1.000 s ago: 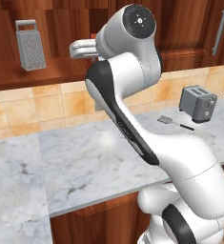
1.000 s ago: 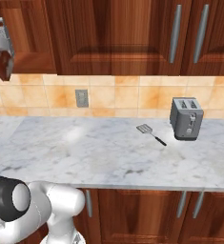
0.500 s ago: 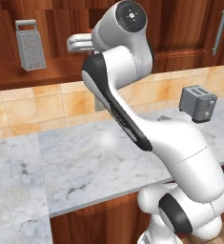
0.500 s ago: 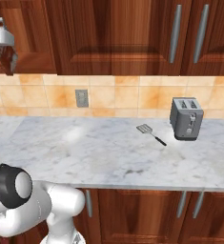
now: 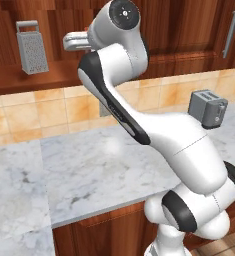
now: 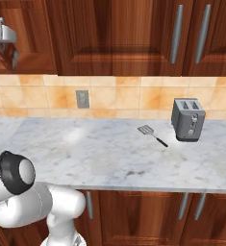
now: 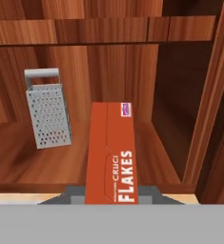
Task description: Pick the canned food and cereal from the counter and place them in the cabinets closest to them.
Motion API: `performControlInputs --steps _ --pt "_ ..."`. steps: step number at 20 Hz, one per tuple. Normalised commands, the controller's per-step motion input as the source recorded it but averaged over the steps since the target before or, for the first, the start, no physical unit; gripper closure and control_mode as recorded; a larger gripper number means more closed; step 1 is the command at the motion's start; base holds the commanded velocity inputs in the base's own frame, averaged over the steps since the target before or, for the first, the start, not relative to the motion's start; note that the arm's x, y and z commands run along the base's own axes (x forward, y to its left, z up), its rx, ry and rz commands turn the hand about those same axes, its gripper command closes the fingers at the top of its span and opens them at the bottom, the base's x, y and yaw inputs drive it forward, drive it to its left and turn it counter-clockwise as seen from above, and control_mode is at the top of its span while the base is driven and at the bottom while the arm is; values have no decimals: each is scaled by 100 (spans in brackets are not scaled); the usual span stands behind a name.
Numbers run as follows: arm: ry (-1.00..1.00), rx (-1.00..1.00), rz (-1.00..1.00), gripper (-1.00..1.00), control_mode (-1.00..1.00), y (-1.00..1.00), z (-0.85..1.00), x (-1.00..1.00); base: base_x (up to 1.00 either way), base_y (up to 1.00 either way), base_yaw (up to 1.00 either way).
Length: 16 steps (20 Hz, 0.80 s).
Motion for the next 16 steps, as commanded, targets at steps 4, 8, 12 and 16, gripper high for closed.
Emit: performControlInputs --steps 4,8,12,16 --pt "3 0 0 100 -100 13 0 33 0 0 0" --pt "11 -1 0 100 -100 5 2 25 0 0 0" --pt "14 -1 0 100 -100 0 0 7 0 0 0" --pt "0 0 0 100 -100 0 0 0 0 0 0"
